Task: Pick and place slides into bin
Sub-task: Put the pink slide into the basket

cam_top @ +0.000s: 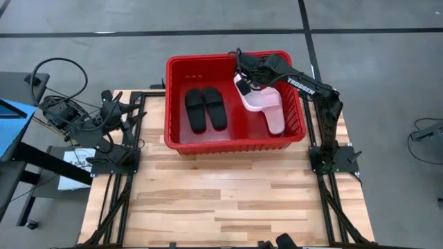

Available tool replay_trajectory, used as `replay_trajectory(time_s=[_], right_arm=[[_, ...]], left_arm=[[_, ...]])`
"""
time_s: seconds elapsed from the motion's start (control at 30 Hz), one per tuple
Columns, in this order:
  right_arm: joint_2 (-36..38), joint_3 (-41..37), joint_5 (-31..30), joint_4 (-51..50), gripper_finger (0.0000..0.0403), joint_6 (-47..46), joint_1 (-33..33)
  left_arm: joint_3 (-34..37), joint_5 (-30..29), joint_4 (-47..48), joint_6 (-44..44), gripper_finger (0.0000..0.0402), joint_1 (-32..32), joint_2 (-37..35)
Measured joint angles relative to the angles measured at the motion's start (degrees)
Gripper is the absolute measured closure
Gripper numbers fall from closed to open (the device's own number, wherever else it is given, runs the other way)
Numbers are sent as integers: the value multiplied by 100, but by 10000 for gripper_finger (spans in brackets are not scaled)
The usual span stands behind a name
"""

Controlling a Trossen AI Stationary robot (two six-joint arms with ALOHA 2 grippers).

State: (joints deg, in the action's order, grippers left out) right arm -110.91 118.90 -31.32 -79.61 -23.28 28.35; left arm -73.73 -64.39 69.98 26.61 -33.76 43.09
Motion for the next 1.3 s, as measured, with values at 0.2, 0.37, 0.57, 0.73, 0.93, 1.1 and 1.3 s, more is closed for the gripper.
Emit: replay_trajectory(time_s=[0.2,0.37,0.57,0.73,0.93,1.1,1.3], right_arm=[[0,-753,237,578,402,-76,130],[0,-1209,288,916,402,-186,267],[0,-1553,257,1266,402,-346,327],[-94,-1706,-19,1483,402,-417,205],[-493,-1719,-26,1256,403,-526,96],[-879,-1708,-52,1199,403,-532,12],[-1034,-1708,-74,1132,403,-636,46]], left_arm=[[0,-10,2,-113,266,0,0],[0,-85,0,-118,266,0,0],[0,-198,0,-95,266,0,0],[0,-192,0,-62,266,0,-1],[0,-189,0,-34,266,0,0],[0,-157,-2,-32,266,0,0],[0,6,0,-32,266,0,0]])
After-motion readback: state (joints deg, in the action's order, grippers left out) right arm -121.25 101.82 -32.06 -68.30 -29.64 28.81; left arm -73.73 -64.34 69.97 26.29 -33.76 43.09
